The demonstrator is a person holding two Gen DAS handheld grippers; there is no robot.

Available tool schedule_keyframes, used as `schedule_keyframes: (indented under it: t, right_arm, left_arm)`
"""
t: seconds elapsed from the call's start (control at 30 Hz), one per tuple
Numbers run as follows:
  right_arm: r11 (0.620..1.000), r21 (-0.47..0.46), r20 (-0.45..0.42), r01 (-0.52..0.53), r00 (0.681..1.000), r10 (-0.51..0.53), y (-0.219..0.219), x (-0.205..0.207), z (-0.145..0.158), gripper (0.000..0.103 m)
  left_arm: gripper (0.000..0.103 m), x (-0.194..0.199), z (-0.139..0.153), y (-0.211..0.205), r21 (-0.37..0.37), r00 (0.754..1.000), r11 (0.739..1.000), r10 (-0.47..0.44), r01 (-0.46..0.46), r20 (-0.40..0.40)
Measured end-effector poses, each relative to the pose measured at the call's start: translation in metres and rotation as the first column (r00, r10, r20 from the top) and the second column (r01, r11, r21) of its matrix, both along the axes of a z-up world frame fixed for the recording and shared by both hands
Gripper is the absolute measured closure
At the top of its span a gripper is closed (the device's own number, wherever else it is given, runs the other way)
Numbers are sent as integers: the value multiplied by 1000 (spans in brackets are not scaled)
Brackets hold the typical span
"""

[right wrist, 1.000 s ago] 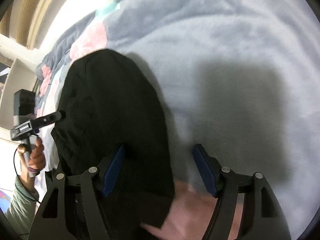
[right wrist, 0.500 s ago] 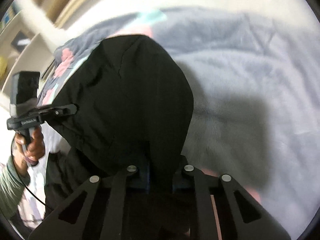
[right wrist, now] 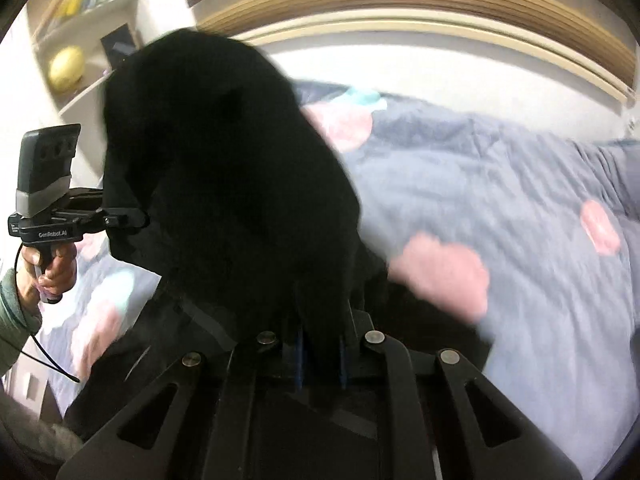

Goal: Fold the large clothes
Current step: 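Lay the hood half over the hem and press it flat with both tools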

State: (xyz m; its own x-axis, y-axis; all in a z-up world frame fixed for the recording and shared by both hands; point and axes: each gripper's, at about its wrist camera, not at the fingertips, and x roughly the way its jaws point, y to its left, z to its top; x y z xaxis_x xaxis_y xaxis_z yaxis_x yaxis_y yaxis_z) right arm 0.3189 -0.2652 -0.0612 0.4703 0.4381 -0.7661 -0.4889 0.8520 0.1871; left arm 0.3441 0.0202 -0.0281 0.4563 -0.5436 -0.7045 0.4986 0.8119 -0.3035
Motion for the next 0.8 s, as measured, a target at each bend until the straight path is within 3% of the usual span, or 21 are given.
schedule_keyframes:
  t: [0.13, 0.23, 0.3, 0.33, 0.43, 0.5, 0.53, 0.7, 0.8]
  right_arm:
    - [997, -62, -150, 37, 988, -46, -6, -46, -37, 76]
    - [985, -150, -282, 84, 951, -124, -15, -63, -85, 75]
    - [981, -159, -335, 109, 929, -157, -22, -69, -98, 75]
    - [980, -150, -353, 127, 919, -174, -27, -70, -98, 75]
    - [979, -113, -339, 170, 920, -199, -40, -70, -76, 70]
    - [975, -103, -310, 199, 925, -221, -46, -66, -58, 55]
    - [973, -88, -289, 213, 930, -229, -48, -62, -46, 54]
    - [982, -9, -182, 190, 965, -188, -13, -37, 10, 50]
    - [983, 4, -183, 183, 967, -179, 24, -38, 14, 48]
  left_arm:
    - [80, -56, -43, 1, 68, 990, 997, 32, -23, -140]
    - [80, -87, -115, 11, 238, 939, 967, 164, -92, -304]
    - [83, -99, -142, 23, 267, 892, 956, 224, -123, -392]
    - [84, -101, -143, 28, 264, 883, 954, 242, -142, -401]
    - [84, -108, -106, 45, 215, 901, 952, 282, -220, -329]
    - [82, -102, -74, 47, 193, 921, 951, 289, -243, -262]
    - [82, -94, -59, 46, 175, 930, 953, 285, -248, -230]
    - [75, -61, -3, 11, 55, 975, 982, 187, -181, -117]
    - [64, -48, 2, -14, 49, 984, 988, 154, -150, -93]
